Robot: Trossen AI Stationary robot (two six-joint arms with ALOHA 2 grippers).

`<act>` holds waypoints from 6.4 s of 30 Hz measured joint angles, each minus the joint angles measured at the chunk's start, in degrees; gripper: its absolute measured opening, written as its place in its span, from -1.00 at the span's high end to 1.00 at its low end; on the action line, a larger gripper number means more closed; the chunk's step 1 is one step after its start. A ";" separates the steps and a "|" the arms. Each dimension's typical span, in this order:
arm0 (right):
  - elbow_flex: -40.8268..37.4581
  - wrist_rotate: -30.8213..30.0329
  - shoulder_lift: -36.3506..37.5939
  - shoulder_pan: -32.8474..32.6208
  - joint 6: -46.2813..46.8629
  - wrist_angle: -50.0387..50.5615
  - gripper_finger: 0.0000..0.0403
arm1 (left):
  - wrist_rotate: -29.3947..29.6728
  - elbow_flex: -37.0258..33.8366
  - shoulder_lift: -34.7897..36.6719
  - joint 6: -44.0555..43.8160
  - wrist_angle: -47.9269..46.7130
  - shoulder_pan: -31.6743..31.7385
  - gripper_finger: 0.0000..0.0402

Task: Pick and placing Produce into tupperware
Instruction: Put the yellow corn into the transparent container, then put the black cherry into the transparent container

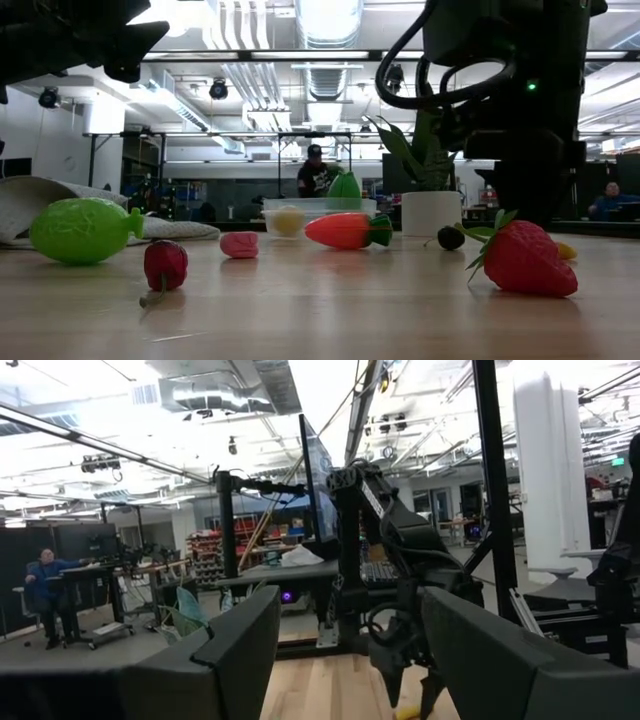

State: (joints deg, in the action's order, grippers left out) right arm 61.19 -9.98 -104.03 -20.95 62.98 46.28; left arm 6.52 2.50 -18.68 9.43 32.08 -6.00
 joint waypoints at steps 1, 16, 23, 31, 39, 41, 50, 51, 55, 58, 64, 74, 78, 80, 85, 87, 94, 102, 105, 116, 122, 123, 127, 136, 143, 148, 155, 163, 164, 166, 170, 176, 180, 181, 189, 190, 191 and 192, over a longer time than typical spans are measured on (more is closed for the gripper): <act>0.08 0.02 -0.06 -0.06 -0.02 -0.02 -0.13 | 0.00 0.00 0.00 0.00 0.02 -0.02 -0.15; -1.64 -0.33 0.09 -0.24 1.05 -1.53 0.05 | -0.01 -0.07 0.02 0.00 0.02 0.00 -0.15; -1.79 -0.08 0.04 -0.24 -2.30 -2.66 0.32 | 0.00 -0.07 0.07 0.00 0.02 0.00 -0.15; -1.80 0.45 -0.02 -0.27 -6.40 -2.94 0.68 | 0.00 -0.07 0.07 0.00 0.02 -0.02 -0.15; -2.01 0.91 0.80 -0.28 -9.25 -2.65 0.93 | 0.00 -0.07 0.07 0.00 0.02 -0.01 -0.15; -2.19 1.14 1.55 -0.28 -9.38 -2.14 0.93 | 0.00 -0.08 0.07 0.00 0.02 -0.02 -0.15; -0.80 -0.08 8.45 -0.26 -12.34 -2.91 0.93 | -0.01 -0.09 0.07 0.00 0.04 -0.01 -0.15; -0.14 -1.11 9.27 -0.26 -13.42 -3.05 0.93 | 0.00 -0.09 0.07 0.00 0.04 -0.01 -0.15; 3.09 -5.54 11.81 0.46 -19.57 -3.73 0.93 | 0.00 -0.08 0.07 0.00 0.41 0.00 -0.15; 5.89 -9.08 12.58 1.67 -25.78 -5.52 0.93 | 0.00 -0.08 0.09 0.00 0.50 -0.01 -0.15; 9.09 -10.23 12.10 5.77 -42.96 -14.45 0.94 | 0.00 0.13 0.09 0.02 0.48 -0.02 -0.15; 8.94 -9.18 10.85 17.12 -58.75 -26.74 0.94 | 0.00 0.13 0.46 0.04 0.55 0.00 -0.15; 8.93 -3.31 10.08 21.71 -62.08 -32.63 0.94 | 0.00 0.15 0.41 0.20 0.48 -0.01 -0.15; 8.90 -1.58 10.08 23.68 -63.44 -34.96 0.94 | -0.01 0.19 0.43 0.22 0.44 -0.01 -0.15; 8.92 -1.34 10.01 27.62 -66.04 -36.59 0.94 | 0.00 0.15 0.46 0.31 0.42 -0.02 -0.15; 8.92 -0.17 10.03 28.90 -66.79 -37.33 0.94 | 0.00 0.17 0.46 0.33 0.46 0.00 -0.15; 8.91 2.83 9.94 31.86 -69.76 -40.09 0.94 | 0.00 0.17 0.35 0.46 0.43 -0.02 -0.15; 16.69 4.60 3.39 33.28 -72.26 -34.87 0.94 | 0.33 0.24 0.44 1.49 0.50 -0.02 -0.15; 21.26 4.64 -0.31 33.77 -73.86 -31.51 0.94 | 0.44 0.24 0.53 1.51 0.45 0.00 -0.15; 35.53 8.77 -14.60 37.17 -74.16 -16.60 0.94 | 0.44 0.11 0.45 1.51 0.39 -0.01 -0.15; 40.27 8.90 -20.80 37.25 -75.05 -11.38 0.94 | 0.43 0.09 0.55 1.51 0.42 -0.01 -0.15; 40.61 8.92 -21.45 37.25 -75.23 -10.66 0.94 | 0.42 0.09 0.55 1.51 0.47 0.00 -0.15; 40.81 8.92 -22.46 37.61 -75.65 -10.45 0.94 | 0.42 0.04 0.46 1.52 0.47 -0.01 -0.15; 40.81 9.11 -22.40 38.01 -75.63 -9.09 0.94 | 0.43 0.00 0.46 1.52 0.37 -0.01 -0.15; 40.81 11.46 -22.31 38.01 -75.66 -8.92 0.94 | 0.42 0.00 0.44 1.51 0.37 -0.02 -0.15; 40.81 11.52 -22.25 38.01 -75.65 -8.79 0.93 | 0.42 -0.04 0.46 1.51 0.37 -0.02 -0.15; 40.81 12.96 -22.23 37.99 -76.05 -8.76 0.82 | 0.42 -0.07 0.44 1.51 0.37 -0.02 -0.15; 40.78 12.98 -21.94 37.97 -74.99 -8.75 0.45 | 0.42 -0.09 0.44 1.51 0.37 -0.02 -0.15; 40.78 12.98 -21.84 37.97 -74.95 -8.76 0.42 | 0.42 -0.09 0.44 1.51 0.37 -0.02 -0.15; 40.91 12.96 -21.58 37.97 -74.18 -8.54 0.36 | 0.42 -0.09 0.44 1.51 0.37 -0.01 -0.15; 42.15 13.40 -19.98 37.84 -73.06 -7.09 0.31 | 0.42 -0.09 0.44 1.51 0.36 -0.02 -0.15; 42.31 15.14 -12.06 36.26 -73.48 -0.94 0.34 | 0.42 -0.09 0.44 1.51 0.35 -0.02 -0.15; 41.32 15.37 -3.28 33.65 -72.87 2.11 0.37 | 0.42 -0.09 0.44 1.51 0.37 0.00 -0.15; 40.94 15.34 -0.83 32.69 -72.85 2.47 0.38 | 0.42 -0.09 0.46 1.51 0.36 -0.02 -0.15; 38.09 8.24 15.75 22.37 -69.33 6.76 0.37 | 0.42 -0.11 0.44 1.51 0.33 0.00 -0.15; 37.50 6.10 17.39 20.79 -68.28 7.73 0.37 | 0.42 -0.11 0.44 1.51 0.33 0.00 -0.15; 36.79 3.98 18.80 19.33 -66.94 8.88 0.37 | 0.42 -0.11 0.44 1.51 0.33 0.00 -0.15; 35.92 1.60 20.20 17.71 -65.16 9.86 0.37 | 0.42 -0.11 0.44 1.51 0.33 -0.01 -0.15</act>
State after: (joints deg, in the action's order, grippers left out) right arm 97.11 -8.37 -83.83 -3.25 -2.18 56.14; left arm 6.94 2.39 -18.24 10.94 32.40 -6.01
